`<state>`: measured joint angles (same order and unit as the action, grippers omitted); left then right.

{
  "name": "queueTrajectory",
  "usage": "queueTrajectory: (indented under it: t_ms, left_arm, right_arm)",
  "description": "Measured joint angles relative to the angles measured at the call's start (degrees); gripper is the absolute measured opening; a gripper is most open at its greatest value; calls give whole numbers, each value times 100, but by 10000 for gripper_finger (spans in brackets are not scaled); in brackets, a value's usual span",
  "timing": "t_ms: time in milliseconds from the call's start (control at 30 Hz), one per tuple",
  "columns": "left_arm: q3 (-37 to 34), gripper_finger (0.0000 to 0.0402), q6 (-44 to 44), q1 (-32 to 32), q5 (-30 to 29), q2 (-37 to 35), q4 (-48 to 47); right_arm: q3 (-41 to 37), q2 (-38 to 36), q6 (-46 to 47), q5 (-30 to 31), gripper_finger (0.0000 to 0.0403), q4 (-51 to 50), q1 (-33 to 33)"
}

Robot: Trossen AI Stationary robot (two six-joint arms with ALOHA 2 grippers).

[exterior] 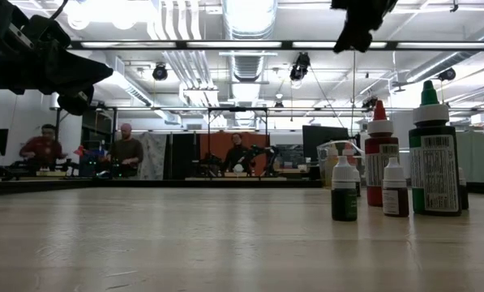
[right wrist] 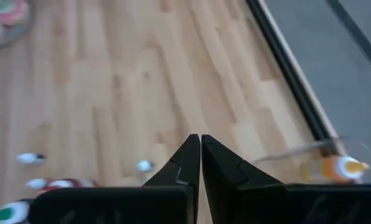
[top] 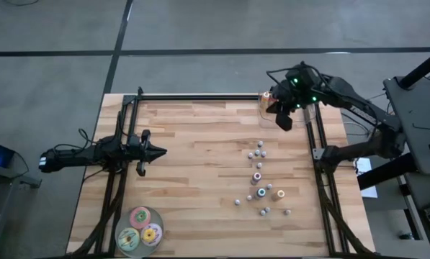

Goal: Pick & Place food coloring
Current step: Put the big yellow food coloring bottle into the bin

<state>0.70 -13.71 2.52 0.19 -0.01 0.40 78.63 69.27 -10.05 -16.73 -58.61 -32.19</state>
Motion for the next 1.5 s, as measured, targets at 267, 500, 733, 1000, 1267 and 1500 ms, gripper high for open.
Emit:
queueTrajectory:
  t_ms: [267, 500, 733, 1000, 1267, 1500]
  left_arm:
    - [0, 0, 1, 0, 0, 0, 1]
    - [0, 0, -1, 0, 1, 0, -1]
    - [1, 0, 1, 0, 1, 0, -1]
    - [1, 0, 1, 0, 2, 0, -1]
    - [0, 0, 1, 0, 1, 0, 1]
    - [0, 0, 0, 0, 2, 0, 0]
  right_arm:
    - [0, -281, 608, -2, 8, -9, 1077]
    - [0, -321, 1177, -2, 8, 7, 2154]
    - [0, -276, 1312, 15, 8, 11, 3128]
    - [0, -204, 1650, 20, 8, 12, 3929]
    - [0, -164, 1748, 22, 8, -214, 4631]
    - [0, -164, 1910, 34, 9, -913, 5088]
